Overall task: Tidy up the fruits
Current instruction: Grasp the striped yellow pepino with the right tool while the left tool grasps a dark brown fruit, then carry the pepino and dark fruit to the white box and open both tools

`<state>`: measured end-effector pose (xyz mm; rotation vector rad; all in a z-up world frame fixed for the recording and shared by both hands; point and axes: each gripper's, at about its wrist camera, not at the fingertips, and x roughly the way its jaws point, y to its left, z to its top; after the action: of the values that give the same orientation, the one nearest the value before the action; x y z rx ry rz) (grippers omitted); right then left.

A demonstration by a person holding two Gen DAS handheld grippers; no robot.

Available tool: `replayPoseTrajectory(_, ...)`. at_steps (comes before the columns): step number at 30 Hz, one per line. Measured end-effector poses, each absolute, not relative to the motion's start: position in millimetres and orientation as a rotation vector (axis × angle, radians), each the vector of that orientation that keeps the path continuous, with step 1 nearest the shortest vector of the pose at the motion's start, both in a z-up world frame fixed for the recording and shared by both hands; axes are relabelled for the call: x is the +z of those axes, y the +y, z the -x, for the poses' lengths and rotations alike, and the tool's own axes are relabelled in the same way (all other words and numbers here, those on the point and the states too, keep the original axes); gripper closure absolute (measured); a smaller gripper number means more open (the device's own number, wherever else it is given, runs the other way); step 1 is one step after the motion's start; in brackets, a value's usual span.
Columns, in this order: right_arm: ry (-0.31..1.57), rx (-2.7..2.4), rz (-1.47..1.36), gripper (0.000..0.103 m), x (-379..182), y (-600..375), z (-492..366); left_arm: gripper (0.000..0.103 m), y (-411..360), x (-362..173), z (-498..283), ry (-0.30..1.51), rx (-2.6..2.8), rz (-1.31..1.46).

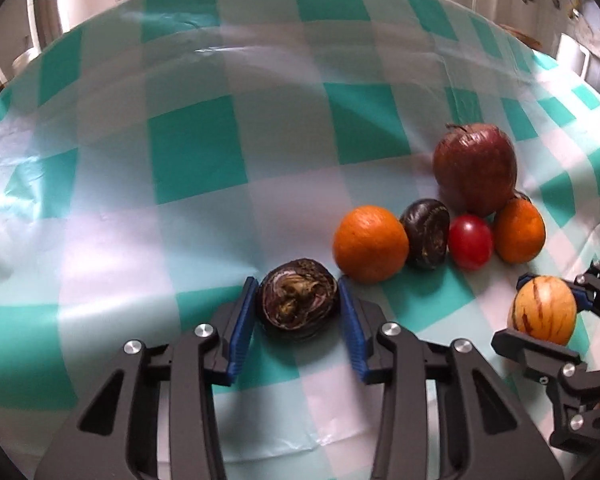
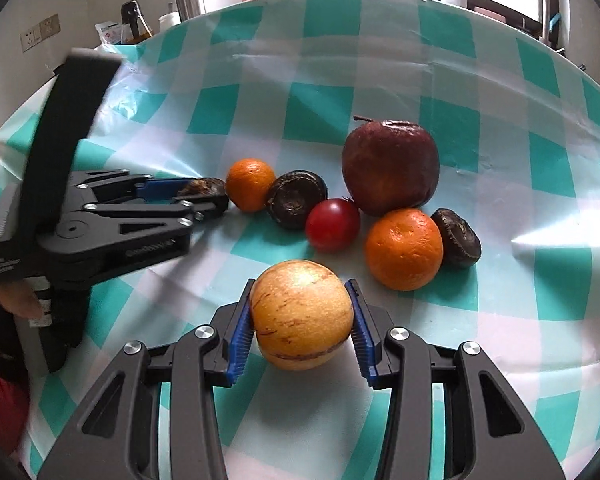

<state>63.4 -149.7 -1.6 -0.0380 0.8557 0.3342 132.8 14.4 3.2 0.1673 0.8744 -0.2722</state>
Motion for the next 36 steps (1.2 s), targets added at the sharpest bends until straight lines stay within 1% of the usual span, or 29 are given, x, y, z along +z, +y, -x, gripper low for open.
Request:
replayPoseTrajectory(5, 0.857, 0.325, 0.005, 0.06, -1.5, -156.2, -64.9, 0.063, 23.2, 11.4, -125.6, 0.813, -0.155, -0.143)
replayPoseTrajectory(19, 0.855, 0.328, 0.007, 0.06, -1.8, -155.2, -65.6, 0.063, 27.8, 13.4, -124.8, 0.807, -0.131, -0.119)
replayPoseTrajectory(36, 0.788, 0.324, 0.014, 0.06, 5.2, -158.2, -56.1, 0.063, 22.3, 20.7, -98.9, 0.767, -0.121, -0.127)
